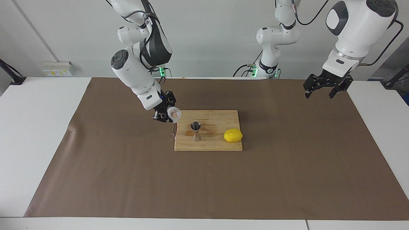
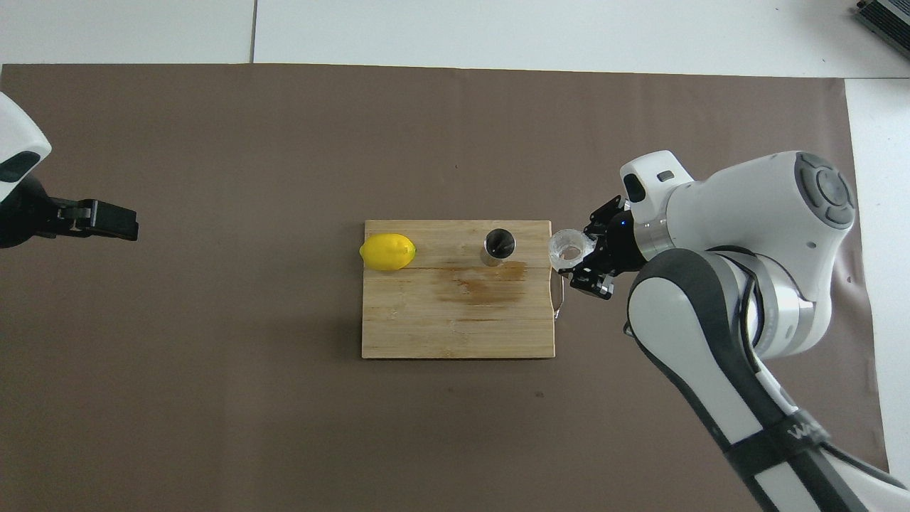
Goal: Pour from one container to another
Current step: 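Carry the white cup with the right gripper above the steel cup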
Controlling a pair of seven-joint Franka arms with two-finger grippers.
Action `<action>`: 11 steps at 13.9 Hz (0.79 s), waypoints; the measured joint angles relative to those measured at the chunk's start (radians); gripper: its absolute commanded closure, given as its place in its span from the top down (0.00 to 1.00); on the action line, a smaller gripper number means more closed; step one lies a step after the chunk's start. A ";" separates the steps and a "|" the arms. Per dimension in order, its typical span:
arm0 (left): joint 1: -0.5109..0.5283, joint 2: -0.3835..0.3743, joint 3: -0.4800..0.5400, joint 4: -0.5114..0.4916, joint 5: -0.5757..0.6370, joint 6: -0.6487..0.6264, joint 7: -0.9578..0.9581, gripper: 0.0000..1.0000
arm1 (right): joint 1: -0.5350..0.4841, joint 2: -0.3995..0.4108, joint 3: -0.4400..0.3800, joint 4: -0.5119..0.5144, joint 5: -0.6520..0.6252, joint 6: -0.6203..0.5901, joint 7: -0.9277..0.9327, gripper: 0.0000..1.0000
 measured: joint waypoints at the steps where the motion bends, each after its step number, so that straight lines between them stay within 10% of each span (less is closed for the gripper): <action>1: 0.000 0.000 0.002 0.000 0.000 -0.001 0.000 1.00 | 0.019 0.007 0.000 0.012 -0.025 0.000 0.025 0.00; 11: 0.001 0.000 0.008 0.000 0.000 -0.001 0.000 1.00 | 0.119 0.144 0.000 0.202 -0.231 -0.096 0.199 0.00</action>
